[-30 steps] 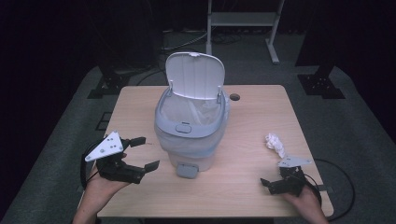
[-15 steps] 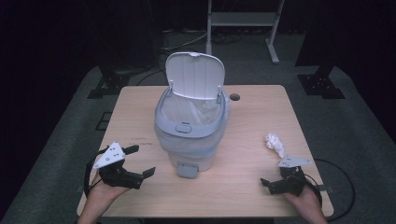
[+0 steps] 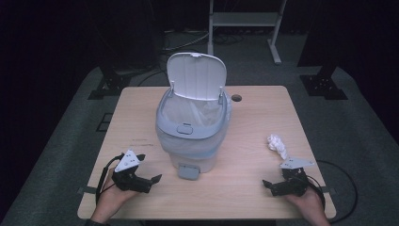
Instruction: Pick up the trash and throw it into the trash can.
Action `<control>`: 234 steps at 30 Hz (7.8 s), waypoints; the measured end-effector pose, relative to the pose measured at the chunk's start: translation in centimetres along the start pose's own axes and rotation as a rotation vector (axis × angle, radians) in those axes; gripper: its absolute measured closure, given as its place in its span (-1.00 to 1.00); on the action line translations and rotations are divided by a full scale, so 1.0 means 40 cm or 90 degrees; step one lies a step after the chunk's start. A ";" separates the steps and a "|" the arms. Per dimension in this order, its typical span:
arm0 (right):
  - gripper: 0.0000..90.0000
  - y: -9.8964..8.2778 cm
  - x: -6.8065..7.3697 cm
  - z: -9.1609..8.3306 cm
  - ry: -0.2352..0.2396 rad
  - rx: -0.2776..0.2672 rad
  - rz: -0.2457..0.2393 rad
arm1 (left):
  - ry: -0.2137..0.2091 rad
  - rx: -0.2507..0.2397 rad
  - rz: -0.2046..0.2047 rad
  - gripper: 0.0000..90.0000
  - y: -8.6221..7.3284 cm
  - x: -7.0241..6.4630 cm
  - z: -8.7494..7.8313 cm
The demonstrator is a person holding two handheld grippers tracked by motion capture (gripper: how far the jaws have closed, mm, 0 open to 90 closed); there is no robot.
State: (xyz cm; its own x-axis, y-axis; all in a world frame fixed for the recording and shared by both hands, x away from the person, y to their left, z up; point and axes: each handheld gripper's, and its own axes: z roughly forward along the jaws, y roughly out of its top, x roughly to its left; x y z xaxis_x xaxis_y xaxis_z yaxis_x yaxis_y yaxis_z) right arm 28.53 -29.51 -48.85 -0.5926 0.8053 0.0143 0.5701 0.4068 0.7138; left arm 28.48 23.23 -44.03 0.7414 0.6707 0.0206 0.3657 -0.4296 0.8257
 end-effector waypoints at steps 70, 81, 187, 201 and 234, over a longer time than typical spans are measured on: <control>-0.87 0.177 -0.116 -0.013 -0.099 -0.032 0.034 | -0.006 0.115 0.003 -1.00 -0.077 0.013 0.079; -0.85 0.175 -0.163 0.044 -0.098 0.003 0.057 | -0.005 0.115 0.002 -1.00 -0.077 0.012 0.079; 0.25 0.313 -0.078 -0.125 0.208 -0.149 -0.026 | -0.006 0.114 0.002 -1.00 -0.077 0.013 0.079; 0.25 0.380 -0.046 -0.168 0.248 -0.199 -0.051 | -0.006 0.115 0.002 -1.00 -0.077 0.013 0.079; 0.26 0.500 -0.005 -0.251 0.301 -0.280 -0.090 | -0.006 0.114 0.001 -1.00 -0.077 0.012 0.079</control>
State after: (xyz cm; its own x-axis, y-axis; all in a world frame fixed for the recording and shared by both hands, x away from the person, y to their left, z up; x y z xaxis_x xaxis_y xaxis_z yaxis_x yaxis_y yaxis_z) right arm 34.34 -25.86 -27.56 -0.8880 0.4401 0.1330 0.2413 0.1998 0.9496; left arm 29.50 22.98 -48.37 0.7472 0.6644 0.0160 0.4581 -0.5323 0.7118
